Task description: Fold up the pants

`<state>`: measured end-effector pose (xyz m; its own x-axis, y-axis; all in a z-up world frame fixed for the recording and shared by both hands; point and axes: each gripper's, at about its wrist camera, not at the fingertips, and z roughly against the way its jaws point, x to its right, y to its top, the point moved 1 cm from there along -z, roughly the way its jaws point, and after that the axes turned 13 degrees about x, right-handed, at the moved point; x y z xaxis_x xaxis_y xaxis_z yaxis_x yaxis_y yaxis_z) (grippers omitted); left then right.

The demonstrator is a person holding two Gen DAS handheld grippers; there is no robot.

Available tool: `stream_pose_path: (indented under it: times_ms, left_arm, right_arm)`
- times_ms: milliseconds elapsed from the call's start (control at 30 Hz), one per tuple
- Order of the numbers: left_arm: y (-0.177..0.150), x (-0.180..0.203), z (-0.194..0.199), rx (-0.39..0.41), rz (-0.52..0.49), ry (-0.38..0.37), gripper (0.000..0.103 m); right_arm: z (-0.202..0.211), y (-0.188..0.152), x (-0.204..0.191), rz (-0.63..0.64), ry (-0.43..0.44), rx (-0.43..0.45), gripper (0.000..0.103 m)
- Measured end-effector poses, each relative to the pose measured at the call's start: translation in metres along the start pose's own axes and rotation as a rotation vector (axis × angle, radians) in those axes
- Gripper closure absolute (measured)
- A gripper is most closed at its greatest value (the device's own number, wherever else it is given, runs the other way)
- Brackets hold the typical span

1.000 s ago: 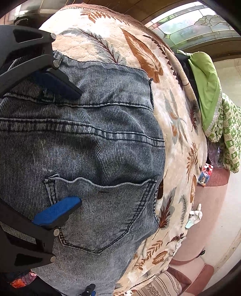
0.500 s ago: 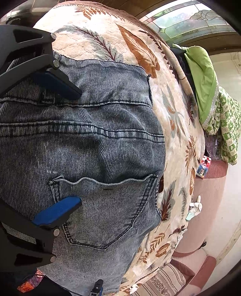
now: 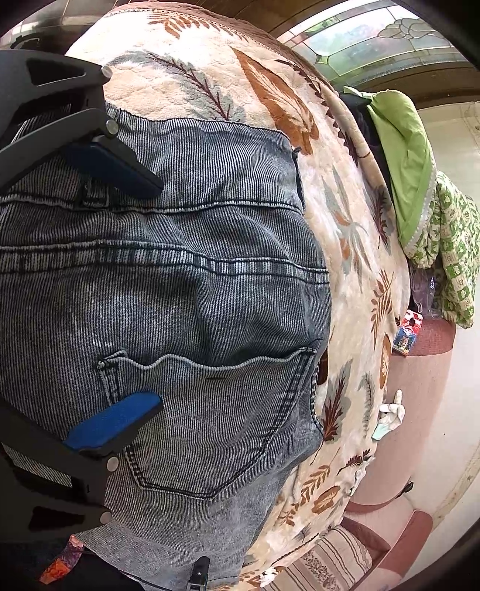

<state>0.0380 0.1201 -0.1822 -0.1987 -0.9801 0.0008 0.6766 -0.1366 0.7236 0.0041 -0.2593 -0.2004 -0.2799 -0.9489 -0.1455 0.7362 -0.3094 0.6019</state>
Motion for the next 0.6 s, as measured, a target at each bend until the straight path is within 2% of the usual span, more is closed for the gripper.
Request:
stream_pose_path:
  times_ms: [433,500,600]
  left_arm:
    - [-0.004,0.001,0.003,0.015,-0.022,-0.021,0.0]
    - [-0.004,0.0,0.003,0.016,-0.023,-0.025,0.0]
    - [-0.004,0.0,0.002,0.017,-0.025,-0.023,0.0]
  right_arm:
    - [-0.003,0.016,-0.003,-0.041,-0.052,-0.078,0.014]
    - [0.002,0.022,-0.009,-0.037,-0.063,-0.064,0.014]
    - [0.015,0.033,-0.036,0.02,-0.014,-0.016,0.014]
